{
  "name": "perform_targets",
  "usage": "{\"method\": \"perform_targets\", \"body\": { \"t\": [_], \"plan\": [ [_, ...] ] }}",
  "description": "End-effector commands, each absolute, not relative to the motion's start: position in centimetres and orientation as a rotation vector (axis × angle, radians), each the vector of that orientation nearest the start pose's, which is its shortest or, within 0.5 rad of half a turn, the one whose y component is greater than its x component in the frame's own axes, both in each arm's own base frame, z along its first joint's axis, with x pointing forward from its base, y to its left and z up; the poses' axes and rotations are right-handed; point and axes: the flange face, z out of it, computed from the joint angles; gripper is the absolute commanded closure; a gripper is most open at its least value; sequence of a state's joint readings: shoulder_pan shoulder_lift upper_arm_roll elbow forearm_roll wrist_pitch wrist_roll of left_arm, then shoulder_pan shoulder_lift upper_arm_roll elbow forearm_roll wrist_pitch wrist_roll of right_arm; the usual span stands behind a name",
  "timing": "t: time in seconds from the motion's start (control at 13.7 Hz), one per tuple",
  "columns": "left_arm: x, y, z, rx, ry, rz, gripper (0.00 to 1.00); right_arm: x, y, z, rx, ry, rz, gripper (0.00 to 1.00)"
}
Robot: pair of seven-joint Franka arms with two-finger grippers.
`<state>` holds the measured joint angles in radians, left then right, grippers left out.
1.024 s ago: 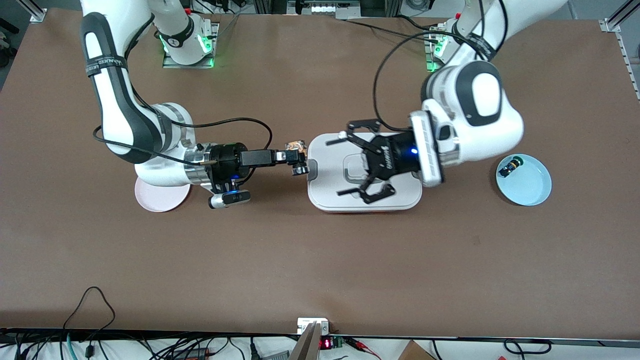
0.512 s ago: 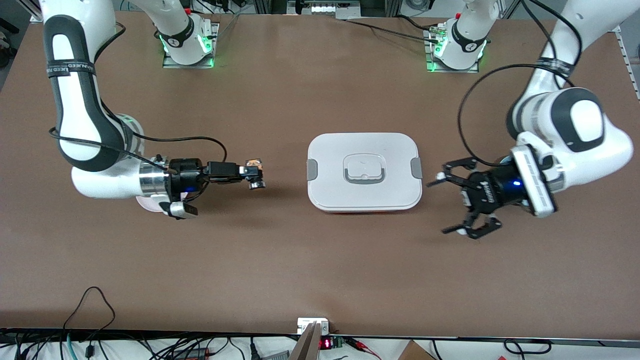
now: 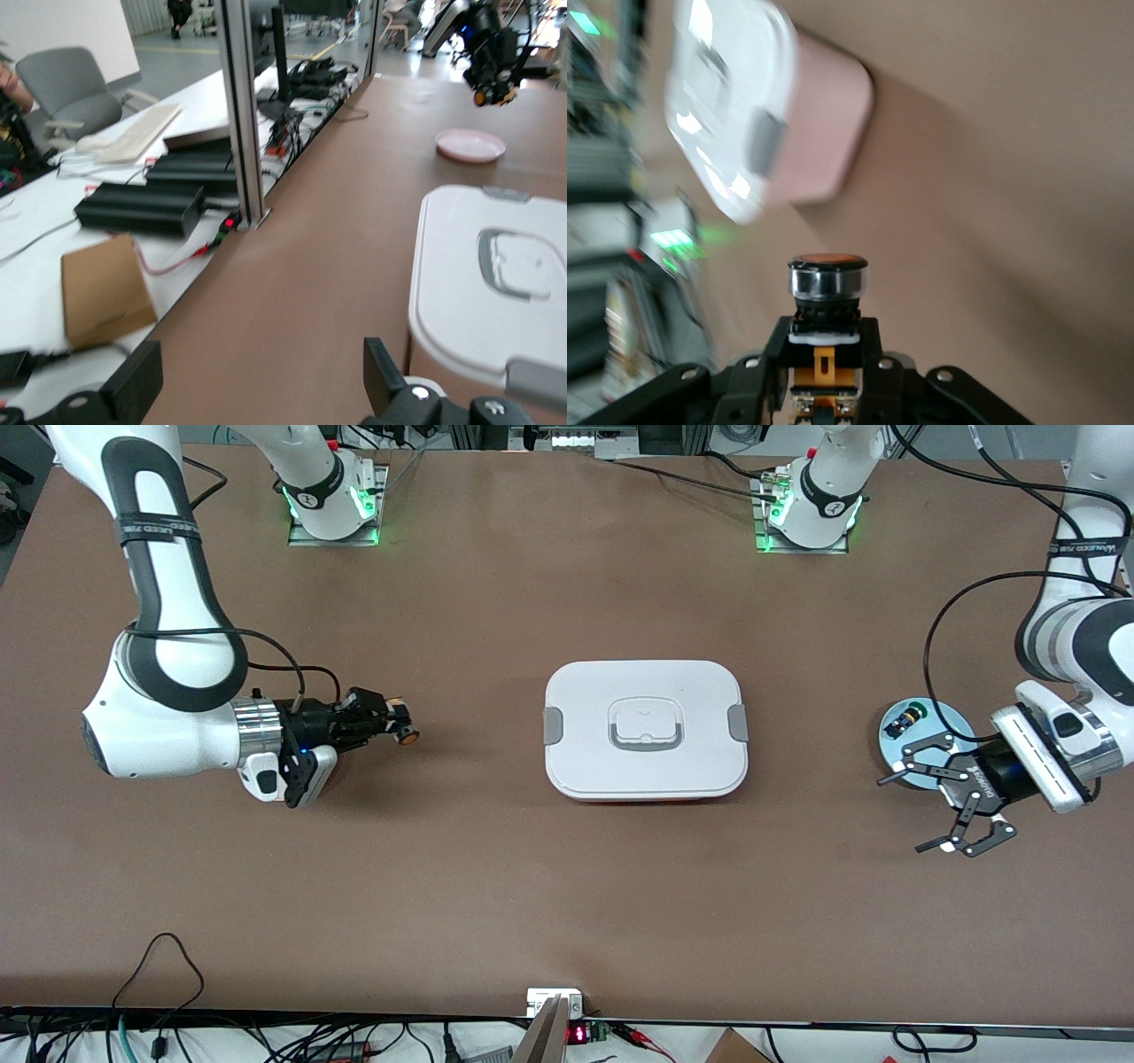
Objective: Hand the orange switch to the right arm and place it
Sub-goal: 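Carry the switch with the right gripper over the white plate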
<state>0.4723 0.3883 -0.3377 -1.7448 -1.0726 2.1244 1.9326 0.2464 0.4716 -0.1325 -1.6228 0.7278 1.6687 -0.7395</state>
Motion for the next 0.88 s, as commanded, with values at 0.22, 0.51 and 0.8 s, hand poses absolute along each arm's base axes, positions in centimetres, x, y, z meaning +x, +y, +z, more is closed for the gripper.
{"method": "perform_targets", "body": {
  "t": [0.22, 0.51, 0.8],
  "plan": [
    [64.3, 11.7, 40.6, 2.408, -0.823, 0.707, 0.0, 62.5, 7.0, 33.0, -2.366, -1.35, 0.29, 0.87],
    [63.5, 12.5, 42.9, 2.627, -0.482, 0.496, 0.0, 63.5, 2.9, 32.8, -2.328, -1.839, 0.257, 0.87],
    [62.3, 12.5, 45.4, 2.808, -0.312, 0.306, 0.0, 61.8, 1.6, 28.3, -2.193, -2.068, 0.195, 0.87]
  ]
}}
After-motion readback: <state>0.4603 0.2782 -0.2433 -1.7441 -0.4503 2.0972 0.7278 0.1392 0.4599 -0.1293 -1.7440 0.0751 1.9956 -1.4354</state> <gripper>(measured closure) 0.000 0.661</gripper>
